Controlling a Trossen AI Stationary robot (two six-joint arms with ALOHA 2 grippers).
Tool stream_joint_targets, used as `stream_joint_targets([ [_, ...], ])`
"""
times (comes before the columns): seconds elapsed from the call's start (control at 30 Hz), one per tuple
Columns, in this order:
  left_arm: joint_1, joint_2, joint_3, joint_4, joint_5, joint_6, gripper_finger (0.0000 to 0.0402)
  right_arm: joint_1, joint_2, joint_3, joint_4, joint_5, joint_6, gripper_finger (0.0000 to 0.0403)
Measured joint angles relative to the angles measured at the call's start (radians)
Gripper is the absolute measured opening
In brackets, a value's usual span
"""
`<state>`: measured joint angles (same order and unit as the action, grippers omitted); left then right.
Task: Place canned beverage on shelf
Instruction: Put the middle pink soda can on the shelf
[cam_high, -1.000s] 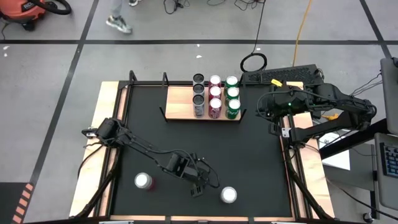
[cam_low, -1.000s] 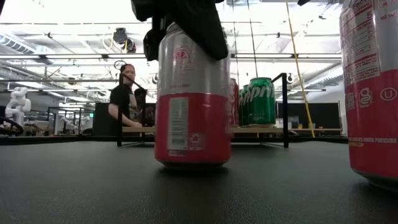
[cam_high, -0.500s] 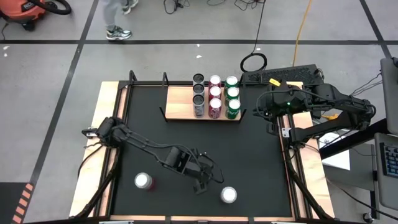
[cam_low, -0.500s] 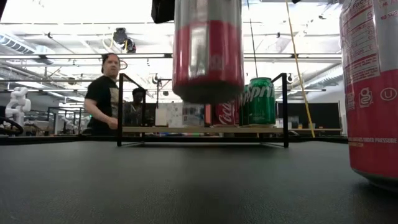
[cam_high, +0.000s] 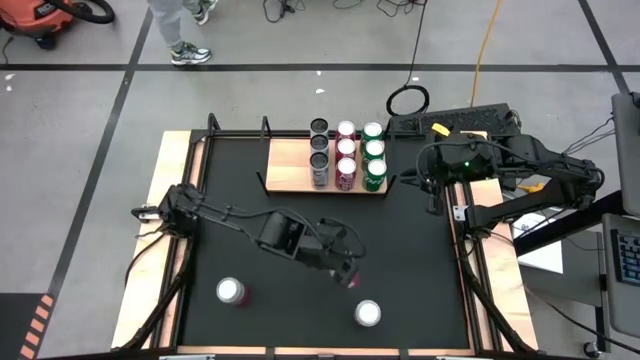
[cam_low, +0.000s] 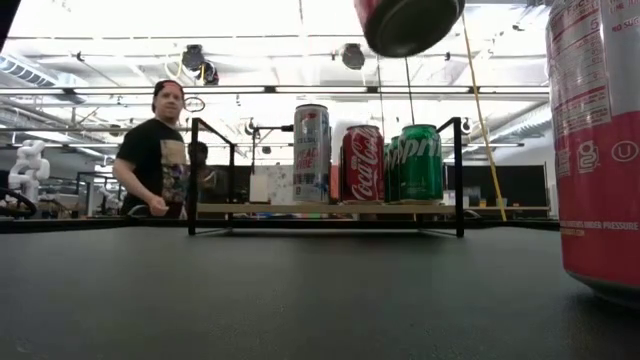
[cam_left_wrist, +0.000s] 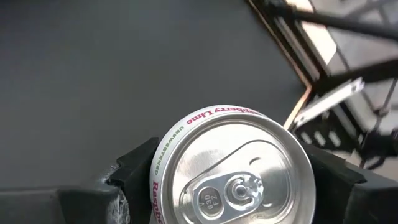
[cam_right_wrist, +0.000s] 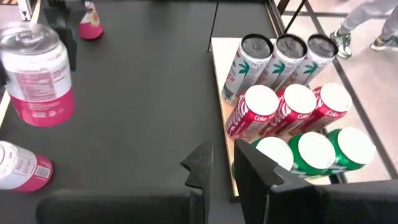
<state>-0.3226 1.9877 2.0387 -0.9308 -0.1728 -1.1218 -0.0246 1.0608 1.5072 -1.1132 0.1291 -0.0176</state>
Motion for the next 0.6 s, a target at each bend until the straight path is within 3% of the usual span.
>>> stream_joint_targets([
  [0.3,0.044,0.0,0.112,-0.005,-0.071,-0.103,0.0287,0.0,-0.031,-0.1,-0.005,-0.003,0.073,0.0044],
  [0.6,0.101,0.0,0.129,-0.005,-0.097,-0.188,0.0287,0.0,-0.099,-0.162,0.033,-0.005,0.049,0.0044],
])
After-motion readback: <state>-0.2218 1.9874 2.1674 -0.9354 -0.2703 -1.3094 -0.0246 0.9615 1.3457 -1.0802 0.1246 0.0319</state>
